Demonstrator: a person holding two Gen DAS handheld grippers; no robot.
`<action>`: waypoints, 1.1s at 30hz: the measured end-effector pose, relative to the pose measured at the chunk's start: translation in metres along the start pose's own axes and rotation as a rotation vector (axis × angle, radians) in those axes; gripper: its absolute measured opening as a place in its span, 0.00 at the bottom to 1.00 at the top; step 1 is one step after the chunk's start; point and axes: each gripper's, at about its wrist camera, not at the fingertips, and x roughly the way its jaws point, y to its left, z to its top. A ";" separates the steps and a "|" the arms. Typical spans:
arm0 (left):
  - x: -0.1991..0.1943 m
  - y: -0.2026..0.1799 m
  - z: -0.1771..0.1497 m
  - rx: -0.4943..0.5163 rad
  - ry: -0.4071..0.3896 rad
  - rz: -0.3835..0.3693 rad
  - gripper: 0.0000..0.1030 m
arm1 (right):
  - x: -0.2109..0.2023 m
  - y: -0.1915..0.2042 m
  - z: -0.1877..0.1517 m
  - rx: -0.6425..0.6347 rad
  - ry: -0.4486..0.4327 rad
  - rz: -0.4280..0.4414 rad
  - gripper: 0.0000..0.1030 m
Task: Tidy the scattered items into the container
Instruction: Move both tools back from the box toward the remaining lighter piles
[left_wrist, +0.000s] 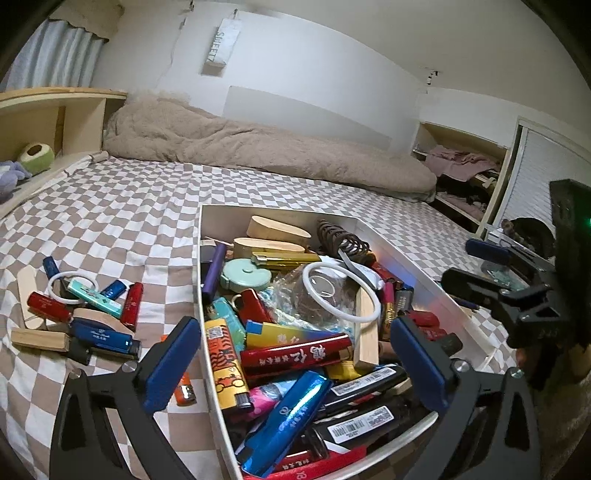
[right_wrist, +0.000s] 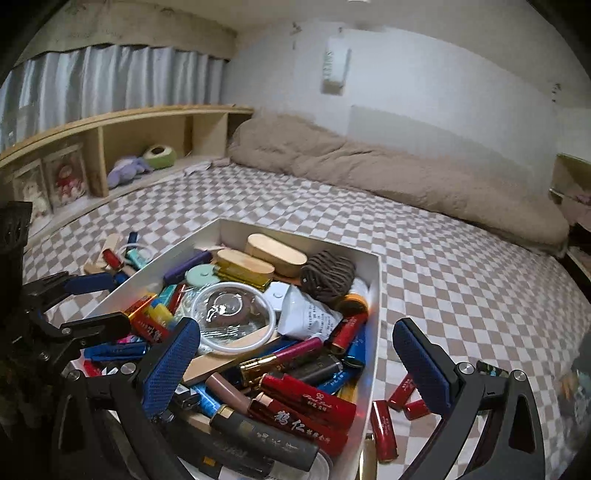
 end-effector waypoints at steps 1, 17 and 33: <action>-0.001 -0.001 0.000 0.005 -0.004 0.008 1.00 | -0.001 -0.001 -0.001 0.005 -0.007 -0.010 1.00; -0.001 -0.010 -0.001 0.091 -0.040 0.111 1.00 | -0.009 -0.005 -0.023 0.074 -0.098 -0.045 1.00; 0.003 -0.012 -0.002 0.103 -0.036 0.139 1.00 | -0.012 -0.009 -0.033 0.092 -0.128 -0.053 1.00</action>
